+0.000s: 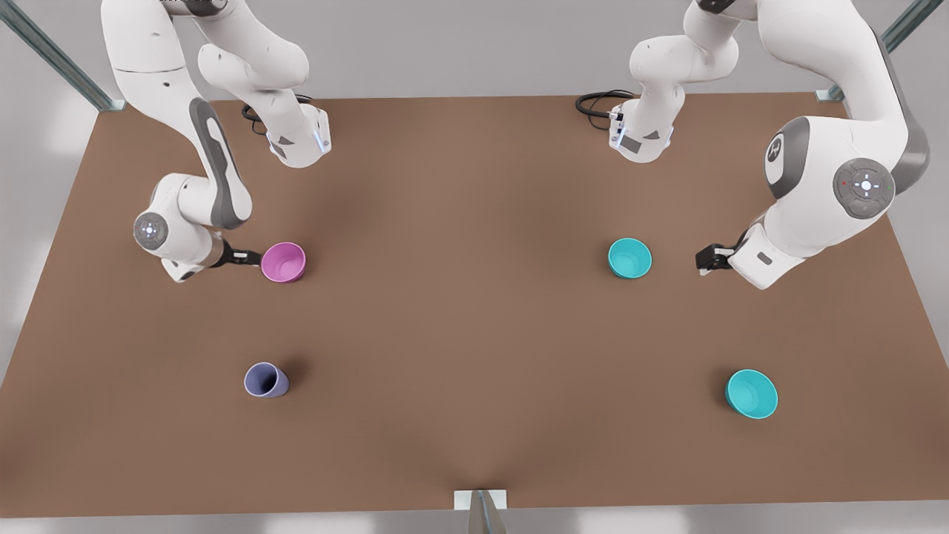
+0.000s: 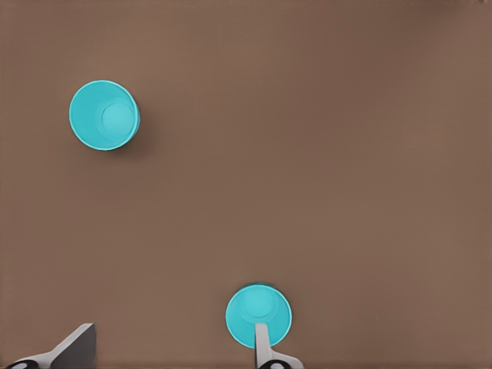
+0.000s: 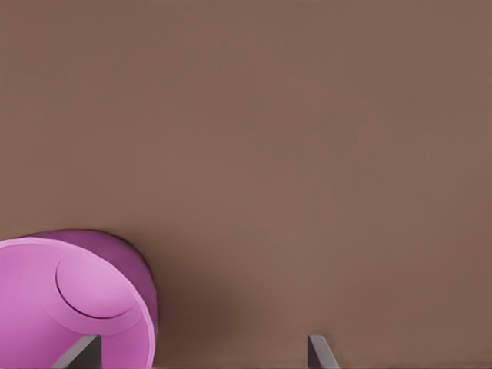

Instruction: Stack the blue bowl on the pink bowl

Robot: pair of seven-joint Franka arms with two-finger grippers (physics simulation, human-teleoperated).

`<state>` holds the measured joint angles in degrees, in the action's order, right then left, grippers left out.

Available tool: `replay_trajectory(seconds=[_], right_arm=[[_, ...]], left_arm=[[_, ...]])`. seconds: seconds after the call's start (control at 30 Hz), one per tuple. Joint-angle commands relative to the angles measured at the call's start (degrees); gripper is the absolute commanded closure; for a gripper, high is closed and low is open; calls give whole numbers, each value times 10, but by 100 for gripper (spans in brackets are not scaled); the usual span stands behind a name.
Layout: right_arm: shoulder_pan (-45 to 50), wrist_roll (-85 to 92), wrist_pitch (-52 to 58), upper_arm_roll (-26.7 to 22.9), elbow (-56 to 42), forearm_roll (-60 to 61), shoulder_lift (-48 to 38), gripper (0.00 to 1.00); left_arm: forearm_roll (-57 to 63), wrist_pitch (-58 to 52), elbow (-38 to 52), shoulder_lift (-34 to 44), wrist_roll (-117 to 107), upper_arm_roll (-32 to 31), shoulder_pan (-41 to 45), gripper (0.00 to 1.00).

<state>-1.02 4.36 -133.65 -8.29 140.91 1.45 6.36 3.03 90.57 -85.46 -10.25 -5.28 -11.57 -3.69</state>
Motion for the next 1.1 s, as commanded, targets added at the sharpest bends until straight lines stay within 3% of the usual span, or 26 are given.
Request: replay_trajectory(seconds=[0.0,0.4,0.43,0.5,0.53,0.57,0.6,0.8,0.87,0.93,1.0,1.07], right_arm=[[6,0,-17,0,2,16,6,0],[29,2,-35,7,-1,52,74,0],[29,2,-38,7,-1,52,76,5],[29,2,-38,7,-1,53,76,27],[29,2,-39,7,-2,53,78,56],[29,2,-39,7,-5,53,81,64],[30,2,-42,7,-5,57,83,78],[57,-1,-31,11,-25,62,78,79],[83,-33,30,12,-54,62,51,79],[129,-42,129,18,-143,167,58,79],[194,-114,134,18,-197,210,67,79],[283,-317,137,18,-330,219,129,79]], left_arm=[[0,0,0,0,-2,0,0,0],[2,1,0,0,-2,0,-4,0],[2,1,0,0,-2,0,-4,0],[1,2,0,0,-2,0,-4,0],[1,2,0,0,-2,0,-4,0],[2,2,0,0,-2,0,-4,0],[2,2,0,0,-2,0,-4,0],[3,2,9,0,-2,0,-4,0],[3,2,12,0,-2,0,-4,0],[3,2,12,0,-2,0,-4,0],[3,2,12,0,-2,0,-4,0],[3,2,12,0,-2,0,-4,0]])
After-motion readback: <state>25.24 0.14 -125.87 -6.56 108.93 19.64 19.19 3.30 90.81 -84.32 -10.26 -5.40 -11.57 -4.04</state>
